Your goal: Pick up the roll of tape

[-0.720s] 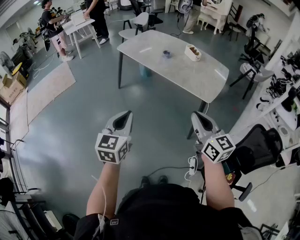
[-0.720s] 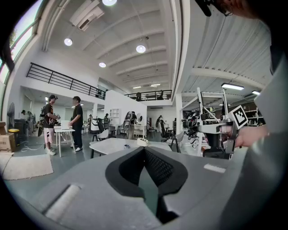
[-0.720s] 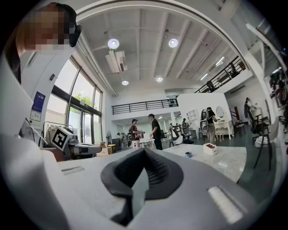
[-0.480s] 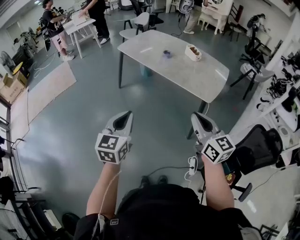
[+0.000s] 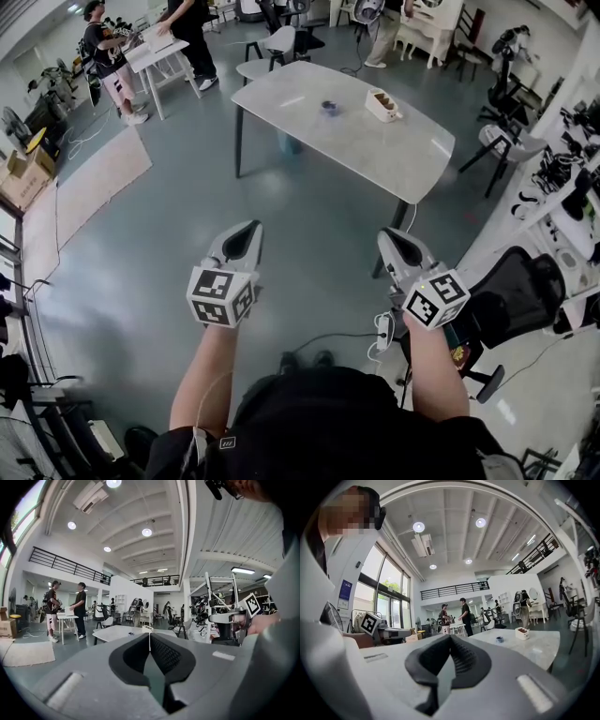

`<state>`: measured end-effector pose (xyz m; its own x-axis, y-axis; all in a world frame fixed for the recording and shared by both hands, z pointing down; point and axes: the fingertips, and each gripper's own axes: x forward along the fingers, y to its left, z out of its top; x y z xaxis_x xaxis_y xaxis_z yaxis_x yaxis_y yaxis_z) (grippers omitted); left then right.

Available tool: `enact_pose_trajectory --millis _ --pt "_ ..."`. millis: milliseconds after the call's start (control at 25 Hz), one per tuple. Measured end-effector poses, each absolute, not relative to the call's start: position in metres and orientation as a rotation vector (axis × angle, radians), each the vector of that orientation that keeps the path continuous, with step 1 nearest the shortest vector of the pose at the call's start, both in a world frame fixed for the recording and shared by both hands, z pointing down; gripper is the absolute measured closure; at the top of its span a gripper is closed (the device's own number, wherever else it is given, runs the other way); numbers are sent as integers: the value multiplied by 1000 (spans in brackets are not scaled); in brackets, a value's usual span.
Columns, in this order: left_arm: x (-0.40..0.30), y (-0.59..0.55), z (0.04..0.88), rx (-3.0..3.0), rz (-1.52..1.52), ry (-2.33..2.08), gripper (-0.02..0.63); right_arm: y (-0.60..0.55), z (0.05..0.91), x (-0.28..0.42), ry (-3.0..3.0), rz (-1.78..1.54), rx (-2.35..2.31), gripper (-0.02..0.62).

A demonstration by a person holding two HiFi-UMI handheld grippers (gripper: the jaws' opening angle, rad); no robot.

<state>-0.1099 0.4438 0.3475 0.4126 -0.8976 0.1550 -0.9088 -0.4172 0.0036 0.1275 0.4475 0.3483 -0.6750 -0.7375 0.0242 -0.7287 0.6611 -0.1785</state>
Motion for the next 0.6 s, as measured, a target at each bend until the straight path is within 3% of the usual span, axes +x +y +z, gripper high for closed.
enact_pose_trajectory --millis 160,240,400,600 --pt "-93 443 344 2583 206 -1635 586 449 346 142 2806 -272 -1232 592" --pt "-83 444 344 2593 213 -1625 526 450 348 154 2789 -287 -1236 592" --pt "-65 448 344 2604 214 -1617 501 455 352 174 2764 -308 -1240 592" --pt "-56 446 346 2592 213 -1626 418 457 355 182 2777 -318 -1231 592"
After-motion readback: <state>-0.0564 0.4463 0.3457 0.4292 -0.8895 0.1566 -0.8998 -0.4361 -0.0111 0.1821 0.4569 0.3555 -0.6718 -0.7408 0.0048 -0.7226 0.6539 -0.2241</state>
